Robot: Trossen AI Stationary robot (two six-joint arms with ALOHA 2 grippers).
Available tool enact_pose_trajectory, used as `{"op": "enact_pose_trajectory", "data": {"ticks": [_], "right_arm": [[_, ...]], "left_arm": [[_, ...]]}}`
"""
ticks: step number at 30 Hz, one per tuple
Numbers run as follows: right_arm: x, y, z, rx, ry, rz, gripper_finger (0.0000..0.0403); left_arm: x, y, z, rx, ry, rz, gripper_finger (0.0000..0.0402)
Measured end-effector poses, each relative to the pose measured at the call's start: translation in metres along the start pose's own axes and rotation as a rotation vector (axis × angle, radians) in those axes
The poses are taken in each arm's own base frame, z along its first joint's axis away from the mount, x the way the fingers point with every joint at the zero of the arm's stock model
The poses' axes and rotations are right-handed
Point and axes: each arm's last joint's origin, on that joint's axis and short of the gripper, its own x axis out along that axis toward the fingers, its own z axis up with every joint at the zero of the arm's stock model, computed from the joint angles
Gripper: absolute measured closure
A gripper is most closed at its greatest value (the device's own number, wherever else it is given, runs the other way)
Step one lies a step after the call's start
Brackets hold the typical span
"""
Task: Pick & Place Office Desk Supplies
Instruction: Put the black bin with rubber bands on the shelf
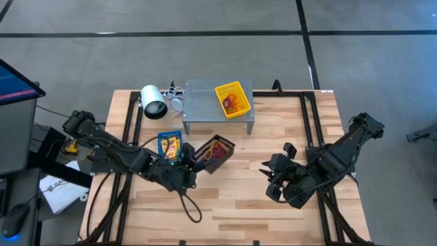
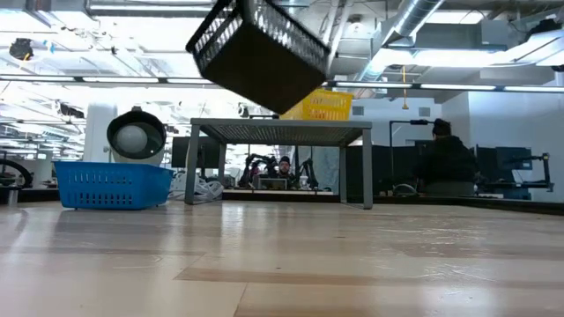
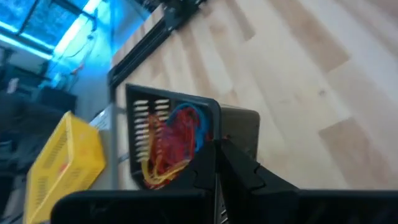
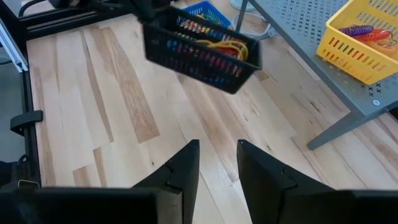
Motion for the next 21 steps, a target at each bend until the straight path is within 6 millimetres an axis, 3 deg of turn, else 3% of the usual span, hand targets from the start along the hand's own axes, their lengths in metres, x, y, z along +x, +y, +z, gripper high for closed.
{"op": "enact_pose_trajectory", "data": {"ticks": [7,21], "right_arm": [[0.0,0.0,0.0,0.004,-0.002,0.004,0.03],[0.0,0.0,0.0,-0.004,0.001,0.006,0.03]], "left_arm": [[-0.006,0.007,-0.005,0.043,0.084,0.061,0.0401],[-0.022,0.027,0.004,-0.006,0.144,0.18,0.0401]]}}
